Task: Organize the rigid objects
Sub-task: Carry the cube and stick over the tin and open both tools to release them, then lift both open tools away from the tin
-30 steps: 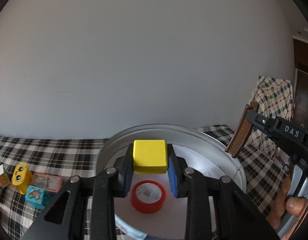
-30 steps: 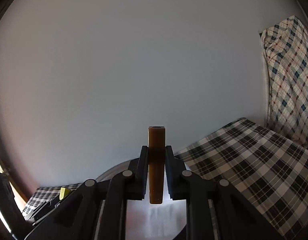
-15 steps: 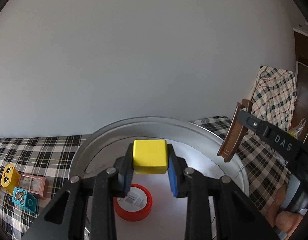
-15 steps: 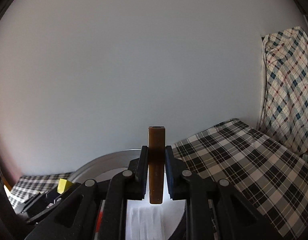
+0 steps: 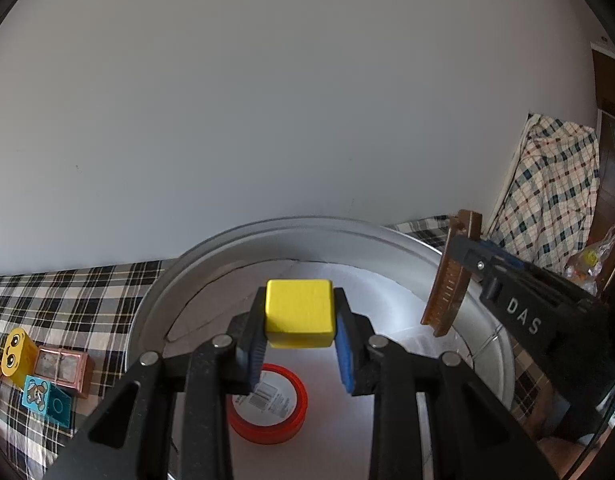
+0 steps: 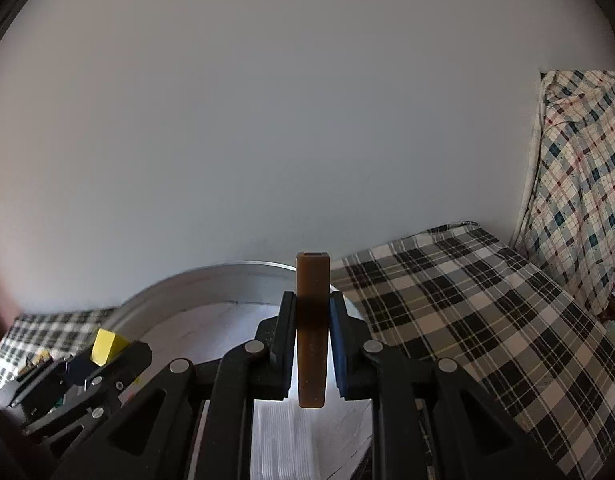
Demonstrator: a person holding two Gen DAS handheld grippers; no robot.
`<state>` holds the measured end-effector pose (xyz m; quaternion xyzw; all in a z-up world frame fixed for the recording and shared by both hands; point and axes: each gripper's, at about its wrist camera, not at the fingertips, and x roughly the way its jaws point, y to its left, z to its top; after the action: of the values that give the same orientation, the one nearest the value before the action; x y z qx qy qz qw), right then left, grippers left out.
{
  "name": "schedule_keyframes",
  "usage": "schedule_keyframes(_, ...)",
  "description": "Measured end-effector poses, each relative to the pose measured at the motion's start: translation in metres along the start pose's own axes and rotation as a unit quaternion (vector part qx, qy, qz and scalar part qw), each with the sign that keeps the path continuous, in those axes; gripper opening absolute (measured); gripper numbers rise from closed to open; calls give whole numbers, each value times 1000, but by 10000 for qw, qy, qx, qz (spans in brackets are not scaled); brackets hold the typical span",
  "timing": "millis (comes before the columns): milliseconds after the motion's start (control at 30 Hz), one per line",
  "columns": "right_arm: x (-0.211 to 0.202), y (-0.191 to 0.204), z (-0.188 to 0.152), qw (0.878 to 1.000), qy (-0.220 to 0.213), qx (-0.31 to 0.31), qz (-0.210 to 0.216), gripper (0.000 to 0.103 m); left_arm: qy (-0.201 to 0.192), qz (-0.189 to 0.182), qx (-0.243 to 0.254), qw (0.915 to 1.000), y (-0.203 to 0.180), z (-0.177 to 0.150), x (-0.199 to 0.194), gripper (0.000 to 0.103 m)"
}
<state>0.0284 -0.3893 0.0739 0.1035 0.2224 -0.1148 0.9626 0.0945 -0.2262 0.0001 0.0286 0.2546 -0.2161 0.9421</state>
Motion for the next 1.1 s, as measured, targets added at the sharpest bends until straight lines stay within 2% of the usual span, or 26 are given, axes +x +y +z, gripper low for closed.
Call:
schedule_keyframes(167,-1,7,-2,9999,-11,-136,-22,18,86,69,6,9999,0,-1,4,28)
schedule_keyframes(233,-1,8,-3,9998,-55,-96,155,18,92,84,-16,9999,2,-1,5,28)
schedule_keyframes(267,-2,7,-3,9996,-108,-30,251,19,82,106,-43,9999,3,0,4,32)
schedule_keyframes(300,-2,7,-4,9995,-145,20,287,21,81,139,-51,9999,3,0,3,52)
schedule_keyframes(333,-3,6,-5,9993,-184,83,317,32,76,170,-78,9998,4,0,2,63)
schedule_keyframes(367,-5,5,-5,9991,-215,144,329,54,13,183,-163,9997,5,1,-3,86)
schedule_keyframes(400,-6,4,-4,9991,-241,200,302,66,-85,200,-271,9994,7,1,-7,103)
schedule_keyframes(433,-9,2,-4,9987,-326,279,258,82,-239,297,-382,9985,9,1,-14,103)
schedule_keyframes(467,-16,-1,-5,9976,-536,394,216,83,-295,370,-396,9981,11,1,-16,103)
schedule_keyframes(567,-32,-8,-3,9934,-986,578,80,84,-263,484,-364,9978,13,0,-18,103)
schedule_keyframes(633,-36,-12,-2,9916,-1101,676,-43,86,-255,504,-465,9973,18,-2,-20,103)
schedule_keyframes(767,-35,-24,-1,9896,-1031,999,-72,88,-262,571,-499,9968,24,-4,-26,103)
schedule_keyframes(933,-32,-37,-3,9879,-938,1227,-126,88,-475,806,-344,9950,33,-12,-44,103)
schedule_keyframes(1100,-44,-39,-7,9841,-1199,1293,-197,88,-681,1101,-231,9913,49,-23,-64,103)
